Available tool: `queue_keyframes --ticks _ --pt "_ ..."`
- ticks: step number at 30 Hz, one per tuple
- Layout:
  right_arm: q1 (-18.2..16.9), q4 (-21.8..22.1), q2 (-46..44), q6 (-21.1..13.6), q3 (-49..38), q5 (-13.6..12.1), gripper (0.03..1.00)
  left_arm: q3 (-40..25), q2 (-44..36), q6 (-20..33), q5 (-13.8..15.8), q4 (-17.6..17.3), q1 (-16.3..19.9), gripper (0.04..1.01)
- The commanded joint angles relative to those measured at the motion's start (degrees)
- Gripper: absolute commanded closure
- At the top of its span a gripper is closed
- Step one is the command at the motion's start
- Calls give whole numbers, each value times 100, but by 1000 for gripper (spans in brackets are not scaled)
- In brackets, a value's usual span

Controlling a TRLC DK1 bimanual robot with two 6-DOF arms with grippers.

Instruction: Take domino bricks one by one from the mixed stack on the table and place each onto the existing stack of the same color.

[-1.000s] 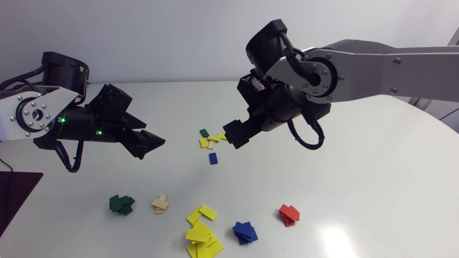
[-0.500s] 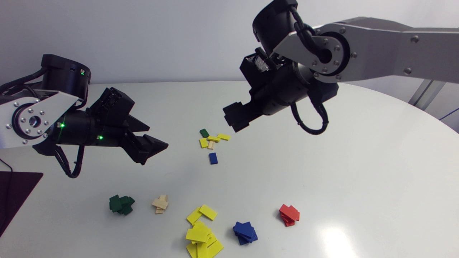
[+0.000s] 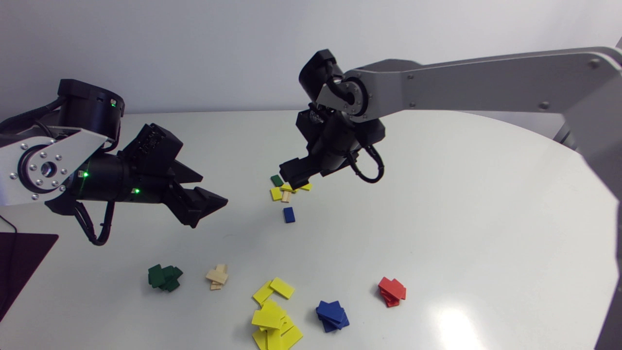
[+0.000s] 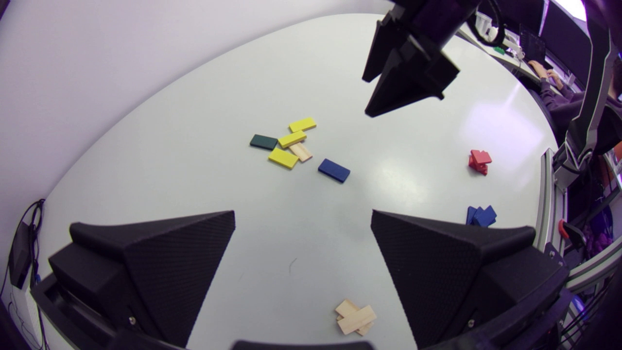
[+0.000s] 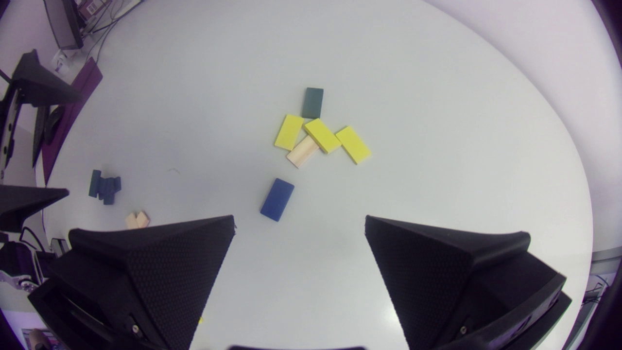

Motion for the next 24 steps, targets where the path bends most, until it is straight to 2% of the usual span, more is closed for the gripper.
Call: queue_keyframes --ticks 1,12,24 --pt "24 -189 486 241 358 -48 103 -138 -82 -39 28 54 96 48" --pt "296 -488 1541 566 1219 -13 103 -217 -73 67 46 177 280 48" --pt "340 -523 1831 689 1140 154 105 -191 -135 76 204 159 315 48"
